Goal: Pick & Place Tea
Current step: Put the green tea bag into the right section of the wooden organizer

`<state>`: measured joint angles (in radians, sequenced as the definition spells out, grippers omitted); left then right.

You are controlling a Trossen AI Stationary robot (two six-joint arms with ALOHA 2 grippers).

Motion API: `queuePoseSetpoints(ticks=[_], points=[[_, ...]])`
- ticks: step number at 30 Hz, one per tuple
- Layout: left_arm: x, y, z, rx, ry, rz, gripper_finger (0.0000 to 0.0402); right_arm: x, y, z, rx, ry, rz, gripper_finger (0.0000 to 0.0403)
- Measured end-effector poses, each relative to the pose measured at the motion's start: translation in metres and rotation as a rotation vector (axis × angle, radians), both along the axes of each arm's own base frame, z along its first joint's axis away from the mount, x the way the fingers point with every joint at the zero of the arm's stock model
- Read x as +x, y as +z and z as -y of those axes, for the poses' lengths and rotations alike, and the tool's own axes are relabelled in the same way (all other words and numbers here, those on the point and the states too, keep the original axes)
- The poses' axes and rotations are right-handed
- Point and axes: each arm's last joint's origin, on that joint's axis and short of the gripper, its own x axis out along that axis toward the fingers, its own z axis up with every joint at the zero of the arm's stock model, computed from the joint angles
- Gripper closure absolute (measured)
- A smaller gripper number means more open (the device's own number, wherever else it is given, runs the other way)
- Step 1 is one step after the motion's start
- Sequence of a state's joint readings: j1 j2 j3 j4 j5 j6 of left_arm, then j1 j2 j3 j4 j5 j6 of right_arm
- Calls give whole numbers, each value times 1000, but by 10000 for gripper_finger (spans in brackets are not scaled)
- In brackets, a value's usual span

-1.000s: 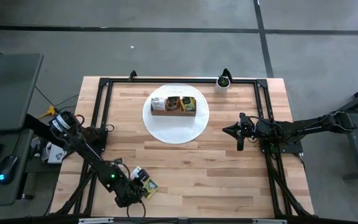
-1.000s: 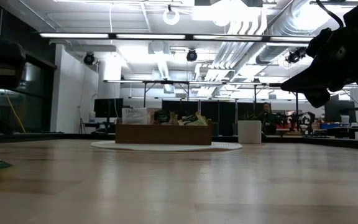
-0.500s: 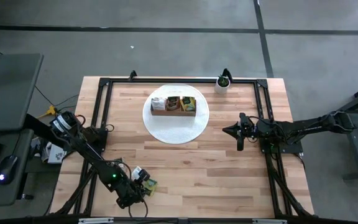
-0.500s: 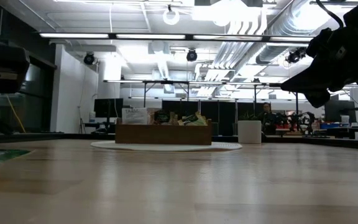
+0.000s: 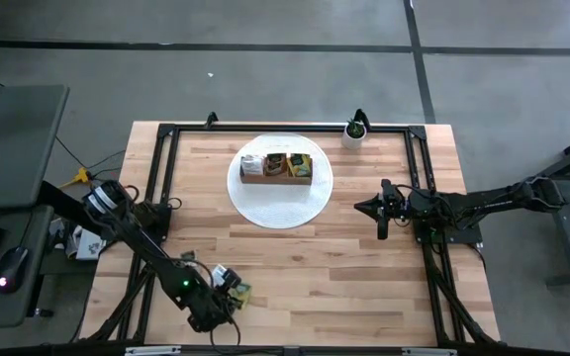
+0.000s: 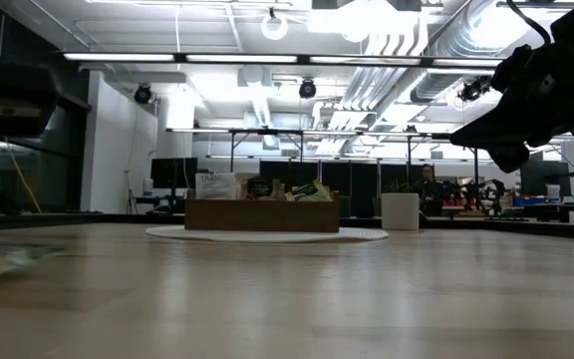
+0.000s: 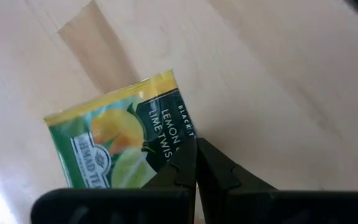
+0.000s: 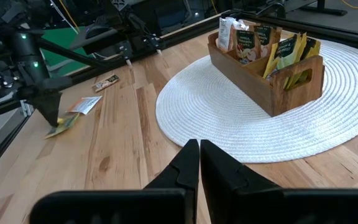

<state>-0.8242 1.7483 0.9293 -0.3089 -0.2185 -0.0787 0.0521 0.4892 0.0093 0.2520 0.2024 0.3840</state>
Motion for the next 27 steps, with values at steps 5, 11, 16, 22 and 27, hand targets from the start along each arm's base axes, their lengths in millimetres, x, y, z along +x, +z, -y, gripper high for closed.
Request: queuePoseSetpoints(ticks=[5,11,16,22,27], points=[[8,20,5,78,-14,27,401,0,0,0,0,0,0,391],[15,43,11,137,-36,45,401,0,0,0,0,0,0,391],[18,59,13,188,-34,50,401,0,0,0,0,0,0,391],[25,79,11,248,-38,70,401,0,0,0,0,0,0,391],[36,93,5,267,-27,89,401,0,0,0,0,1,0,391]])
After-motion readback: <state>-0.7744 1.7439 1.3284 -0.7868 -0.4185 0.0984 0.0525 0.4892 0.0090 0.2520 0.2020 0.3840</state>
